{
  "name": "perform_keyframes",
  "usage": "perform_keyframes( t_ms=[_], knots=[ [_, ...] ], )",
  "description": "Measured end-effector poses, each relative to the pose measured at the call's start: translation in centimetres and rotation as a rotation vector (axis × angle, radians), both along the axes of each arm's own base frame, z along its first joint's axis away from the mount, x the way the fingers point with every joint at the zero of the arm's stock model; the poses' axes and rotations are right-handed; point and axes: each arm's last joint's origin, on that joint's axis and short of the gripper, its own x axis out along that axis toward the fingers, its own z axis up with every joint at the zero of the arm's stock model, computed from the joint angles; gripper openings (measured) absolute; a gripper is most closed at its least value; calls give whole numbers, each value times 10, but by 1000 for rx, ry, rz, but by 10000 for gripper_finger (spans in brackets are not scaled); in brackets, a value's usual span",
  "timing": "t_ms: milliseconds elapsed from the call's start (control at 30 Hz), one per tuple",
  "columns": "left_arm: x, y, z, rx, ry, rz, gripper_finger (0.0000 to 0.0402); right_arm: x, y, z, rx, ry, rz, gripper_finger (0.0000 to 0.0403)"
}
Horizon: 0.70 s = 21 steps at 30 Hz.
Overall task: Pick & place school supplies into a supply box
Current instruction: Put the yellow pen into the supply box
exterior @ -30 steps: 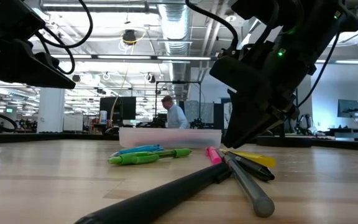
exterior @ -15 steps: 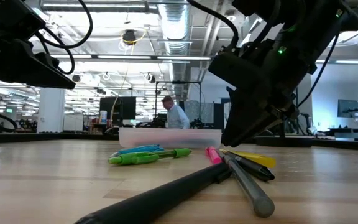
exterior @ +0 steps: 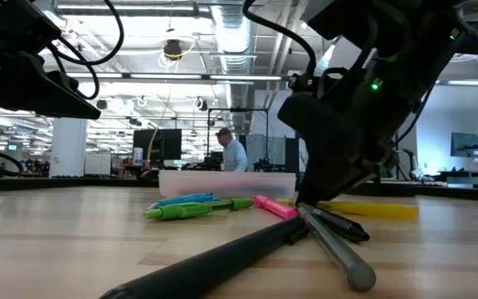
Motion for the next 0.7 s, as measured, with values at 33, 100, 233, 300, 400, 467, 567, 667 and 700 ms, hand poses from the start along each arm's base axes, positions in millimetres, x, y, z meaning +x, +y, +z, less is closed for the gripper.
perform_keyframes(
  t_ms=[33,100,233,300,400,467,567,667,700],
  knots=[
    [0,0,0,-1,0,0,114,-1,0,0,6,13,15,75],
    [0,0,0,-4,-1,2,114,-2,1,3,-1,27,44,75],
    [0,0,0,-5,-1,2,114,-6,2,9,4,65,110,75],
    [0,0,0,-7,-1,3,114,-7,1,11,16,86,134,75],
    [0,0,0,-7,-2,4,114,-8,1,11,31,107,152,75],
    [0,0,0,-7,-2,4,114,-9,-1,10,50,127,157,77],
    [0,0,0,-7,-2,4,114,-8,-3,10,89,149,168,85],
    [0,0,0,-6,-2,4,114,-7,-5,11,95,156,181,100],
    [0,0,0,-6,-2,4,114,-7,-6,11,100,157,181,107]
  ],
)
